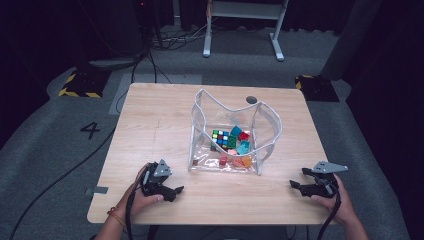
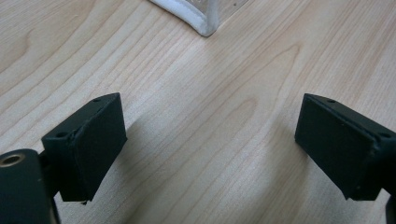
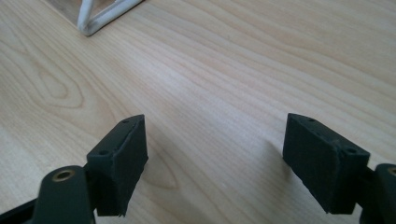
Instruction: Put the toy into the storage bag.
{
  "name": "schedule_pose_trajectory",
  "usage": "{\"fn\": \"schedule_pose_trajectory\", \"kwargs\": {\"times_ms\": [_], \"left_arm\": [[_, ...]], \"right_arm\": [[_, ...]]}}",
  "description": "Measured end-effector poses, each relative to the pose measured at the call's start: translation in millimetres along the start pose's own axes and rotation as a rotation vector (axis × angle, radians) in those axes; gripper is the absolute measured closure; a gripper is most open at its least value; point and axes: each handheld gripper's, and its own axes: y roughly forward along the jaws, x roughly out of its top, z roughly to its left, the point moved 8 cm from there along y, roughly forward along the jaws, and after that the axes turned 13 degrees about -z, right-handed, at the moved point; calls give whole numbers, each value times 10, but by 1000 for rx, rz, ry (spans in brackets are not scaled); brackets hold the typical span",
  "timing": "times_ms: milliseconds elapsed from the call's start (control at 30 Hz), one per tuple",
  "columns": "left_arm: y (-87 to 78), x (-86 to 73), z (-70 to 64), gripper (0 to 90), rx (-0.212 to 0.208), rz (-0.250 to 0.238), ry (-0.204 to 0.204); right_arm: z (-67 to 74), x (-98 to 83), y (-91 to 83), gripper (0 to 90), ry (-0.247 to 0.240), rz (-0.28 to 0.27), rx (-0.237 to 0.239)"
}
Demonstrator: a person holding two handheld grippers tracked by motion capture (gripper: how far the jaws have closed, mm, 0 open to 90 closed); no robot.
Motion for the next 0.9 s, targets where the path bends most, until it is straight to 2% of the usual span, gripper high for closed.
{"fn": "schedule_pose_trajectory", "kwargs": {"times_ms": [167,900], "left_arm": [[0,0,1,89,0,0,1],[-3,-2,-2,91,7,0,0]], "right_arm": [[31,-27,-2,211,-9,-25,-26],[30,-26,3,206,-5,-26,-32]]}}
